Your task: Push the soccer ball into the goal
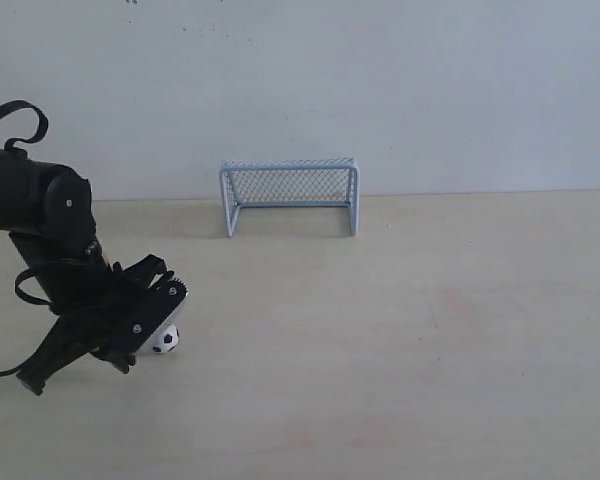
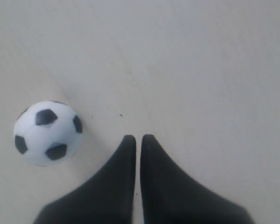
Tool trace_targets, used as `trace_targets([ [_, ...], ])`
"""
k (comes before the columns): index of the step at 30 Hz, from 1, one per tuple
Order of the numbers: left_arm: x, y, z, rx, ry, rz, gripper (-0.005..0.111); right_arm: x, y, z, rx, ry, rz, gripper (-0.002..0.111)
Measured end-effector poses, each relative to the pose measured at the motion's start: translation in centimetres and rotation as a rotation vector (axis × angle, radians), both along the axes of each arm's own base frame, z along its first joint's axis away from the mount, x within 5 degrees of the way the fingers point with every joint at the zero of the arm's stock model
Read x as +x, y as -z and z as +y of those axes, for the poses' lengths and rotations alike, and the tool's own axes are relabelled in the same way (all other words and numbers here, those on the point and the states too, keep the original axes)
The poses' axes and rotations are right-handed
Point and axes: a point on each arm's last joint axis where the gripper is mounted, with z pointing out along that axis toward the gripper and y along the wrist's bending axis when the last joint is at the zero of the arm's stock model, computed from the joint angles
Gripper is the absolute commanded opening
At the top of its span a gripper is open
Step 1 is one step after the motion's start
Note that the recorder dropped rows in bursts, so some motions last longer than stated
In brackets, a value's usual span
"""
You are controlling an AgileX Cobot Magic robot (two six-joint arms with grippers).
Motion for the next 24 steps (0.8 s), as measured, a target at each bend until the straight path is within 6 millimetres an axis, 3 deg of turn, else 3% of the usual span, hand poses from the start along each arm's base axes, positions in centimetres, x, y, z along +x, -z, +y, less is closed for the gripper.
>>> trace_targets([
  [20, -0.2, 0.6, -0.1, -0.019, -0.062, 0.043, 0.004, 0.0, 0.0, 0.0, 0.000, 0.000, 0.000, 0.000],
  [22, 0.5, 0.9, -0.3, -0.028, -0.061, -0.002, 0.004, 0.0, 0.0, 0.0, 0.000, 0.000, 0.000, 0.000],
  [24, 2.9, 0.9, -0.7, -0.069, -0.062, -0.165, 0.004, 0.0, 0.0, 0.0, 0.000, 0.000, 0.000, 0.000],
])
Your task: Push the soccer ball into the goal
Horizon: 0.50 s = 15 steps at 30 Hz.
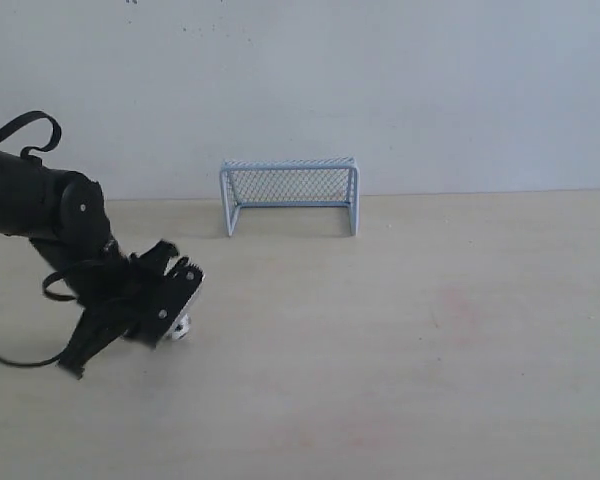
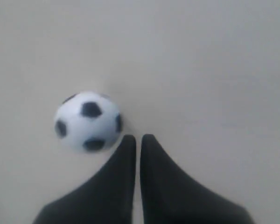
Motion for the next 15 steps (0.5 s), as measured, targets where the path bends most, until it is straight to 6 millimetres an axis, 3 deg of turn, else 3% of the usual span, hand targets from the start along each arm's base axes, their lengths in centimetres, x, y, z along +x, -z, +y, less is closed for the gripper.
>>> trace_targets([
  [1, 3.7, -1.9, -1.0, -0.130, -0.109, -0.249, 0.004, 0.0, 0.0, 0.0, 0.000, 0.000, 0.000, 0.000],
  [2, 4.9, -3.4, -1.4, -0.216, -0.189, -0.331, 0.004, 0.0, 0.0, 0.0, 0.000, 0.000, 0.000, 0.000],
  [3, 6.2, -8.1, -1.9, -0.341, -0.269, -0.477, 0.004, 0.0, 0.0, 0.0, 0.000, 0.000, 0.000, 0.000],
  [4, 5.9, -10.5, -2.1, -0.371, -0.264, -0.520, 0.004, 0.0, 0.0, 0.0, 0.000, 0.000, 0.000, 0.000],
  [5, 4.7, -14.4, -2.2, -0.411, -0.241, -0.558, 0.004, 0.0, 0.0, 0.0, 0.000, 0.000, 0.000, 0.000],
  [7, 2.0, -19.1, -2.2, -0.466, -0.214, -0.552, 0.004, 0.0, 0.0, 0.0, 0.000, 0.000, 0.000, 0.000],
  [9, -0.6, -21.8, -2.0, -0.490, -0.197, -0.499, 0.004, 0.0, 0.0, 0.0, 0.000, 0.000, 0.000, 0.000],
  [11, -3.1, -23.3, -1.4, -0.439, -0.220, -0.411, 0.004, 0.0, 0.0, 0.0, 0.000, 0.000, 0.000, 0.000],
  [15, -7.3, -24.3, 0.7, -0.271, -0.398, -0.200, 0.004, 0.0, 0.0, 0.0, 0.000, 0.000, 0.000, 0.000],
])
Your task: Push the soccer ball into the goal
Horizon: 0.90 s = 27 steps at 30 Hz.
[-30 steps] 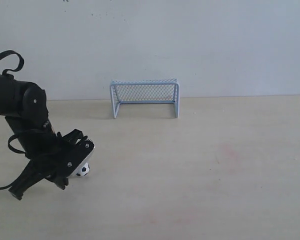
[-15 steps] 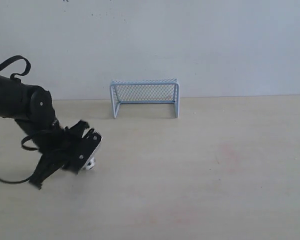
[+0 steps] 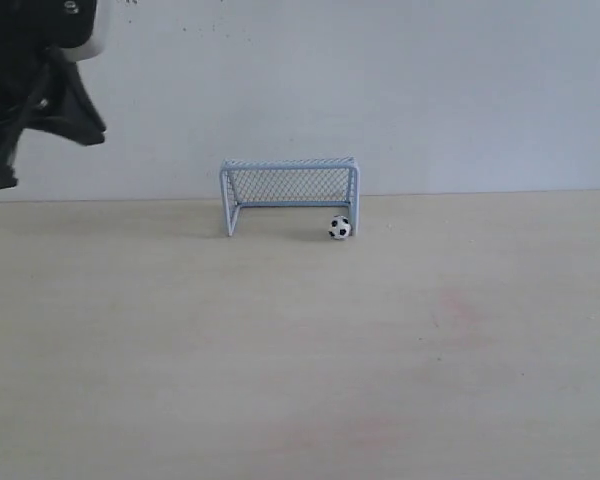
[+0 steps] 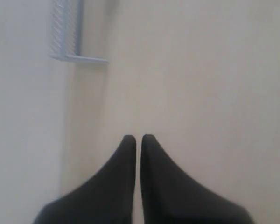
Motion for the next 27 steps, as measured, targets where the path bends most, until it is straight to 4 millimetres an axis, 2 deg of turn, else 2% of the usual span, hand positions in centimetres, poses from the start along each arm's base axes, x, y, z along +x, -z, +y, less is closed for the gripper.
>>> trace_targets([
  [2, -2.3, -0.2, 0.3, 0.003, -0.017, 0.109, 0.004, 0.0, 0.0, 0.0, 0.000, 0.000, 0.000, 0.000],
  [5, -5.4, -0.5, 0.4, -0.064, -0.049, 0.144, 0.004, 0.0, 0.0, 0.0, 0.000, 0.000, 0.000, 0.000],
  [12, -10.9, -0.6, -0.2, -0.314, -0.139, 0.210, 0.004, 0.0, 0.0, 0.0, 0.000, 0.000, 0.000, 0.000],
  [18, -15.7, 0.3, -0.3, -0.464, -0.206, 0.254, 0.004, 0.0, 0.0, 0.0, 0.000, 0.000, 0.000, 0.000],
  [21, -18.8, 0.5, -0.3, -0.542, -0.192, 0.242, 0.004, 0.0, 0.0, 0.0, 0.000, 0.000, 0.000, 0.000],
  [27, -25.2, 0.4, -1.1, -0.816, -0.081, 0.221, 0.004, 0.0, 0.0, 0.0, 0.000, 0.000, 0.000, 0.000],
])
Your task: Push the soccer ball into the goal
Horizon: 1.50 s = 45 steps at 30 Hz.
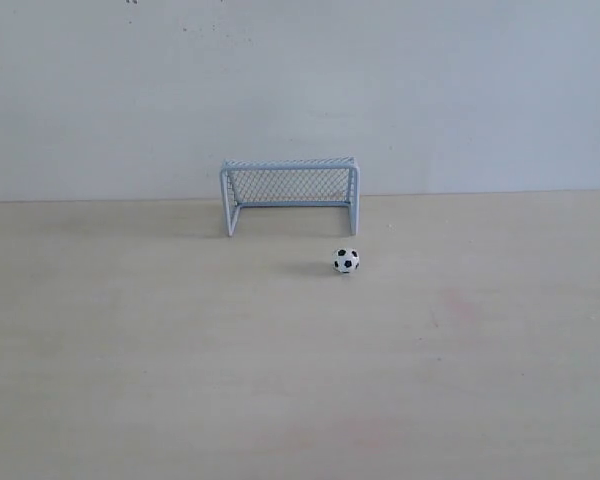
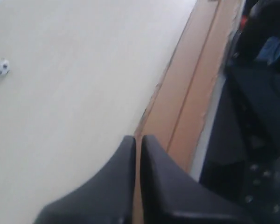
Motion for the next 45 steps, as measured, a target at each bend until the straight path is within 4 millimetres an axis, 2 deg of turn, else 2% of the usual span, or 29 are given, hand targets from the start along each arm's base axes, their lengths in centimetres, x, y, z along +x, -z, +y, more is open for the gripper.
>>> trace_targets([
  [7, -5.8, -1.7, -0.7, -0.311, 0.114, -0.110, 0.004, 0.0, 0.0, 0.0, 0.000, 0.000, 0.000, 0.000],
  [10, -7.4, -2.1, -0.7, -0.368, 0.146, -0.154, 0.004, 0.0, 0.0, 0.0, 0.000, 0.000, 0.000, 0.000],
  [16, -9.4, -2.2, -0.4, -0.390, 0.166, -0.221, 0.004, 0.0, 0.0, 0.0, 0.000, 0.000, 0.000, 0.000],
  [25, -10.0, -2.2, -0.3, -0.385, 0.173, -0.274, 0.004, 0.0, 0.0, 0.0, 0.000, 0.000, 0.000, 0.000],
  [29, -10.0, -2.5, 0.6, -0.340, 0.069, -0.547, 0.004, 0.0, 0.0, 0.0, 0.000, 0.000, 0.000, 0.000],
  [33, -9.8, -2.2, 1.8, -0.382, -0.113, -0.731, 0.004, 0.0, 0.0, 0.0, 0.000, 0.000, 0.000, 0.000],
  [39, -9.6, -0.1, 3.5, -0.340, -0.312, -0.903, 0.004, 0.0, 0.0, 0.0, 0.000, 0.000, 0.000, 0.000],
  [45, -7.4, 2.6, 3.7, -0.328, -0.392, -0.824, 0.004, 0.0, 0.0, 0.0, 0.000, 0.000, -0.002, 0.000],
])
